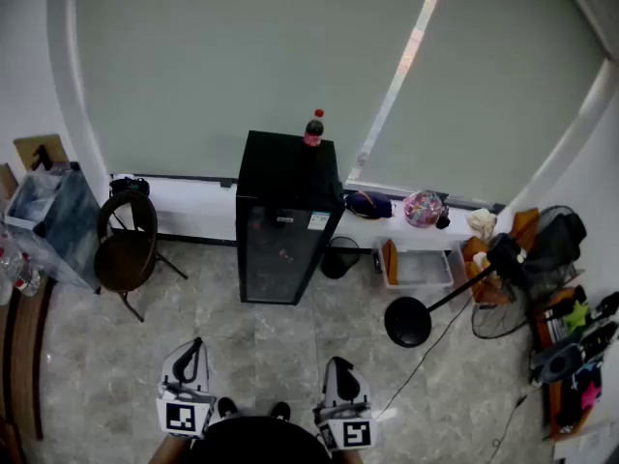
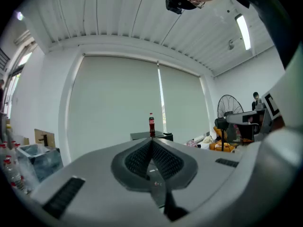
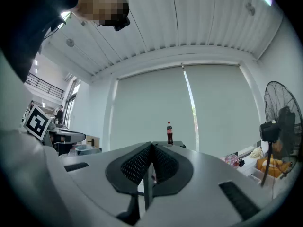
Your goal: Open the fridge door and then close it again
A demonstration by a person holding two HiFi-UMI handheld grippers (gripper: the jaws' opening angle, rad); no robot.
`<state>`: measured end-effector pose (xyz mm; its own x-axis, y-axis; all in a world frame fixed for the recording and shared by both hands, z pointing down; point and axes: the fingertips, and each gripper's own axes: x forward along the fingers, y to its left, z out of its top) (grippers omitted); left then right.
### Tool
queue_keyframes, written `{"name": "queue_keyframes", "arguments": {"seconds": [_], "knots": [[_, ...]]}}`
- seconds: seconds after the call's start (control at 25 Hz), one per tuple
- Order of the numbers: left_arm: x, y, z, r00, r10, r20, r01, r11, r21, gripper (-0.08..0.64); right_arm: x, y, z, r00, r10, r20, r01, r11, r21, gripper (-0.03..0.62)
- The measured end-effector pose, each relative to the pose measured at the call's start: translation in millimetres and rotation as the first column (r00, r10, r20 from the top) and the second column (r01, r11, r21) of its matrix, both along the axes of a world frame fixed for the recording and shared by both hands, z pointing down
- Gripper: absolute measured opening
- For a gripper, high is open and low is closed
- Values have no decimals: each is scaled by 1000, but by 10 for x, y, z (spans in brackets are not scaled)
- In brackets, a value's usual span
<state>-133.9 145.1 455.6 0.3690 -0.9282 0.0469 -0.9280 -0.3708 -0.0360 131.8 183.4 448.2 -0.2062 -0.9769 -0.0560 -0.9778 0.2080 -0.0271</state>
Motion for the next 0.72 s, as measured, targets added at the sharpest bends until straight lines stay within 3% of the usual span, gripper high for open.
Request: {"name": "queue_keyframes", "arguments": {"seconds": [0.12,0.72], "knots": [[-11,-16,-18,1000,3,-3,-3,1000,7,8,-48,-32,-117,1000,-9,-2,9,999,50,11],[38,-10,-20,1000,15,12,-15,999,30,9,-50,-39,-83,1000,-18,15,17,999,36,12]]}}
